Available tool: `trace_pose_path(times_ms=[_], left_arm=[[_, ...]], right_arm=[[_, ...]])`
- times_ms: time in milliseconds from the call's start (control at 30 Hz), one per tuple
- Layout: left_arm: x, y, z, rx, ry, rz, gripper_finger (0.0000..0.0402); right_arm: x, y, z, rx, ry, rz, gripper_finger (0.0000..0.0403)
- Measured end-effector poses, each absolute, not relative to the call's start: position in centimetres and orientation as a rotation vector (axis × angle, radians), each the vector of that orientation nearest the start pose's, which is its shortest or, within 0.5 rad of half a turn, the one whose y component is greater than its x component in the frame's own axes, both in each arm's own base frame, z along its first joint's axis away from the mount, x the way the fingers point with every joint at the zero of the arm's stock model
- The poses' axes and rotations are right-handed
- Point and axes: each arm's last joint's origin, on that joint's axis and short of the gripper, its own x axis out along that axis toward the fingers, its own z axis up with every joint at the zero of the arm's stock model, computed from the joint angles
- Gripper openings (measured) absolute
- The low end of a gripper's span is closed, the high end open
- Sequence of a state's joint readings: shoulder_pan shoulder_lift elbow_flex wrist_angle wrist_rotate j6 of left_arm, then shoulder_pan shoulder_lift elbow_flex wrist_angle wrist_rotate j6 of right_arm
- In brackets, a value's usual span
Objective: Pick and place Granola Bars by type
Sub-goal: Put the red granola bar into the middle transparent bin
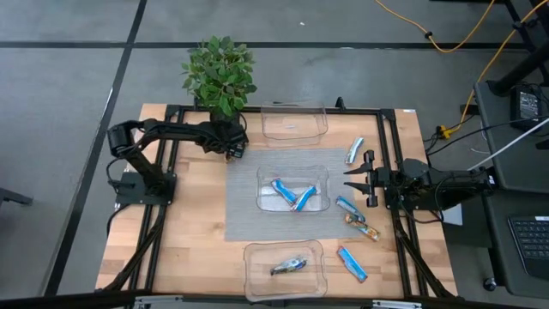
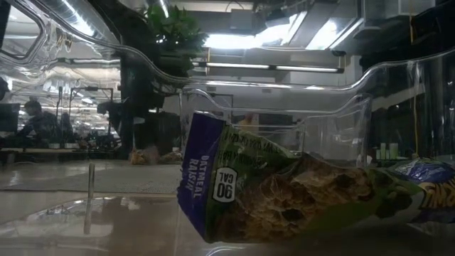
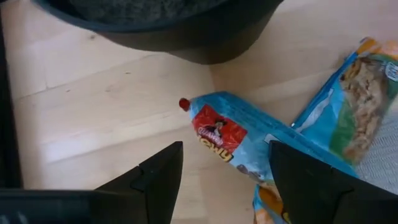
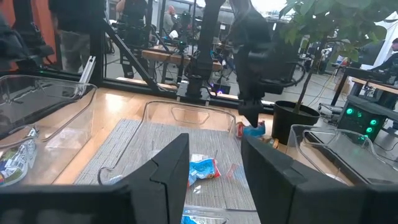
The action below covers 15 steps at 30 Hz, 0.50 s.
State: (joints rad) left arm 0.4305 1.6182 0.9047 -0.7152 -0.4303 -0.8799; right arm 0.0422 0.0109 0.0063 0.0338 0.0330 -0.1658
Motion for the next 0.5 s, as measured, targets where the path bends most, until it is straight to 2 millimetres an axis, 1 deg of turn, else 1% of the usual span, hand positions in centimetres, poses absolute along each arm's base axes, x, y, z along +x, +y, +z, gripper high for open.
trace_pose_path(times_ms=[167,300,400,500], left_arm=[[24.55,12.56,14.88,-0.682,1.068,1.289,0.0230],[24.71,12.61,14.67,-0.690,1.067,1.282,0.0222],[24.74,12.61,14.65,-0.697,1.066,1.276,0.0209],[24.77,12.59,14.65,-0.703,1.067,1.270,0.0184]], right_arm=[[9.79,0.32,16.81,-0.165,-0.030,0.007,0.0149],[9.79,0.32,16.81,-0.162,-0.030,0.007,0.0149],[9.79,0.32,16.81,-0.162,-0.030,0.007,0.0149],[9.78,0.32,16.82,-0.163,-0.031,0.006,0.0149]])
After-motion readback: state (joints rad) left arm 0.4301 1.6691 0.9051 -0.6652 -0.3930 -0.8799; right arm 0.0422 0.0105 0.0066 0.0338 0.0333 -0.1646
